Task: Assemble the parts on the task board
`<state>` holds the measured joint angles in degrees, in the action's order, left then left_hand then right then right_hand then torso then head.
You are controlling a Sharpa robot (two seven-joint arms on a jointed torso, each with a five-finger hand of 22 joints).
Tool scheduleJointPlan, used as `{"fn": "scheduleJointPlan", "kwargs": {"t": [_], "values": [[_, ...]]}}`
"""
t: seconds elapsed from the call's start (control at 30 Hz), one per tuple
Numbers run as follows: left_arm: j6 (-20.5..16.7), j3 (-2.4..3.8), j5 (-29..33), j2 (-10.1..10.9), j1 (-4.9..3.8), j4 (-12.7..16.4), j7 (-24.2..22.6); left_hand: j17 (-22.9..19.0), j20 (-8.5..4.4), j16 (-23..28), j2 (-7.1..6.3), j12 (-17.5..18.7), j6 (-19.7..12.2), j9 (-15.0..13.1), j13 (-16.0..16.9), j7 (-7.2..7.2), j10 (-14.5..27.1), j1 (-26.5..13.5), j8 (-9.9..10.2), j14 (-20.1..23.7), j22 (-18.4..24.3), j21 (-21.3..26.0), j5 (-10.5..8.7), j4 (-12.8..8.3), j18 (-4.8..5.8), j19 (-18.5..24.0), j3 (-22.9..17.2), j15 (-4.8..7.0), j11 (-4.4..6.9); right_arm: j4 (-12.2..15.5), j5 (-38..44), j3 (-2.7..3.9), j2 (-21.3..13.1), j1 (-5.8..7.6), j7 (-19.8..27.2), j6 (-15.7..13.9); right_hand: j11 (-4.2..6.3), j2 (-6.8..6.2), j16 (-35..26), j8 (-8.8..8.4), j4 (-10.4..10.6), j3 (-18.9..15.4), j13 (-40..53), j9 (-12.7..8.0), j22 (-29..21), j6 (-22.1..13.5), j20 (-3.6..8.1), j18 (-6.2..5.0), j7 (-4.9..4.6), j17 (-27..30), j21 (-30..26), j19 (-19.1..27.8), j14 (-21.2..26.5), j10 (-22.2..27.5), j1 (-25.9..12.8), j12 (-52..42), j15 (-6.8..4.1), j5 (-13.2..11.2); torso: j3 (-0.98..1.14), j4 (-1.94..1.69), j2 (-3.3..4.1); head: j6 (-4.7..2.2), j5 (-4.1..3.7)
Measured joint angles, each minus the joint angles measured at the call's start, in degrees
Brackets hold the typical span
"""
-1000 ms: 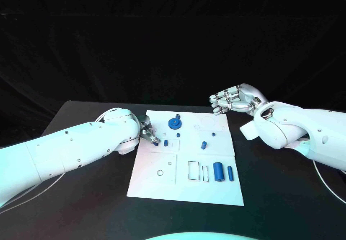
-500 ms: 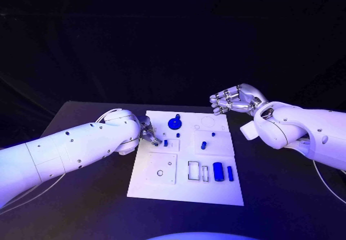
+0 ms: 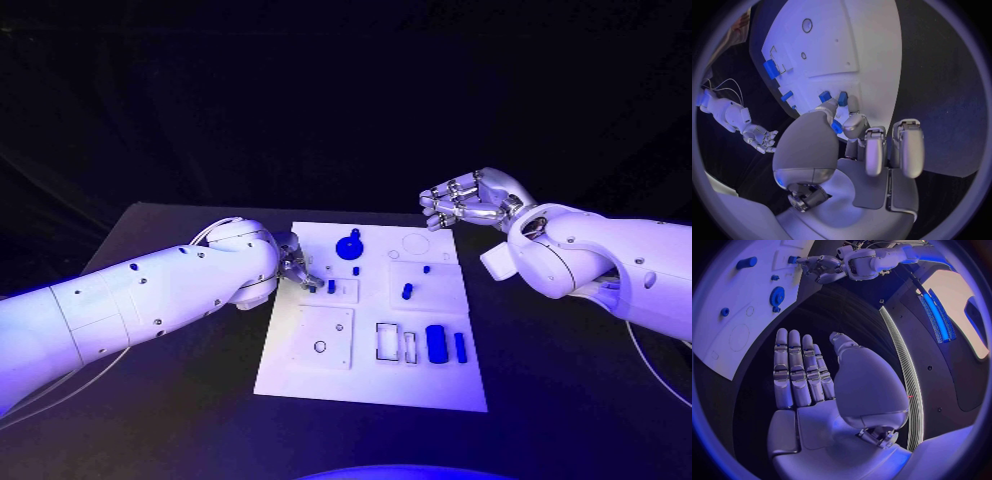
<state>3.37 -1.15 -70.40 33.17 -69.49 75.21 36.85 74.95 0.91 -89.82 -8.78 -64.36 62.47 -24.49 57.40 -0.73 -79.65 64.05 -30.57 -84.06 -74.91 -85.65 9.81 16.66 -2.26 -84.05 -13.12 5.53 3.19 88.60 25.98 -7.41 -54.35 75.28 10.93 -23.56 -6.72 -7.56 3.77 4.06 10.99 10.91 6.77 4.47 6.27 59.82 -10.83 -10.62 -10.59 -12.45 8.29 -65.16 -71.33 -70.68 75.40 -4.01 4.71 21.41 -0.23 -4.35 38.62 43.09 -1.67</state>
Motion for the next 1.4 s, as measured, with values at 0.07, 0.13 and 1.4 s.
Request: {"fn": "scheduleJointPlan", "kwargs": {"t": [0.07, 0.13, 1.4], "values": [[-0.3, 0.03, 0.05, 0.13, 0.01, 0.12, 0.0, 0.0, 0.0, 0.0, 0.3, 0.0, 0.0, 0.1, 0.05, 0.0, 0.0, -0.62, 0.0, 0.0, 0.0, 0.0, 0.0, 0.02, 0.0, 0.0, 1.54, 0.0, 0.0, -0.02, -0.01, 0.0, 0.0, 0.0, 0.0, 0.0, 0.0, 0.0, 0.0, 0.0, 0.0, 0.0, 0.0, 0.0, 0.0, 0.0, 0.0, 0.0, 0.0, 0.0, 0.0, 0.0, 0.0, 0.0, 0.0, 0.0, 0.0, 0.0, 0.0, -0.01, 0.0, 0.0, 0.02], [-0.65, 0.05, 0.14, 0.25, 0.01, 0.25, 0.0, 0.0, 0.0, 0.0, 0.51, 0.0, 0.0, 0.16, 0.06, 0.0, 0.0, -1.41, 0.0, 0.0, 0.0, 0.0, 0.0, 0.06, 0.0, 0.0, 2.95, 0.0, 0.0, -0.06, -0.01, 0.0, 0.0, 0.0, 0.0, 0.0, 0.0, 0.0, 0.0, 0.0, -0.1, -0.1, 0.0, 0.0, 0.0, 0.0, 0.0, 0.0, 0.0, 0.01, 0.0, 0.0, 0.0, 0.0, 0.0, 0.0, 0.0, 0.12, 0.0, -0.02, 0.01, -0.01, 0.02], [-21.48, -0.48, -6.48, -2.79, 0.55, 0.04, -29.37, -28.14, 5.59, 34.03, -2.26, 39.14, -11.07, 11.02, -38.87, -6.77, 27.0, 23.81, 14.43, 13.66, 35.75, 36.33, 0.0, -4.0, -7.65, 23.59, 0.95, -6.87, -8.22, -0.41, -0.09, 0.0, 0.31, -0.12, 0.05, 0.08, -0.21, 0.23, 0.0, 0.0, -0.16, -0.16, -0.05, -0.05, 0.02, -0.19, 0.0, 0.0, -0.18, 0.12, 0.0, 0.0, 0.21, 0.21, -0.23, 0.0, 0.21, 0.21, -0.03, 0.29, 0.18, -0.75, -0.71]]}}
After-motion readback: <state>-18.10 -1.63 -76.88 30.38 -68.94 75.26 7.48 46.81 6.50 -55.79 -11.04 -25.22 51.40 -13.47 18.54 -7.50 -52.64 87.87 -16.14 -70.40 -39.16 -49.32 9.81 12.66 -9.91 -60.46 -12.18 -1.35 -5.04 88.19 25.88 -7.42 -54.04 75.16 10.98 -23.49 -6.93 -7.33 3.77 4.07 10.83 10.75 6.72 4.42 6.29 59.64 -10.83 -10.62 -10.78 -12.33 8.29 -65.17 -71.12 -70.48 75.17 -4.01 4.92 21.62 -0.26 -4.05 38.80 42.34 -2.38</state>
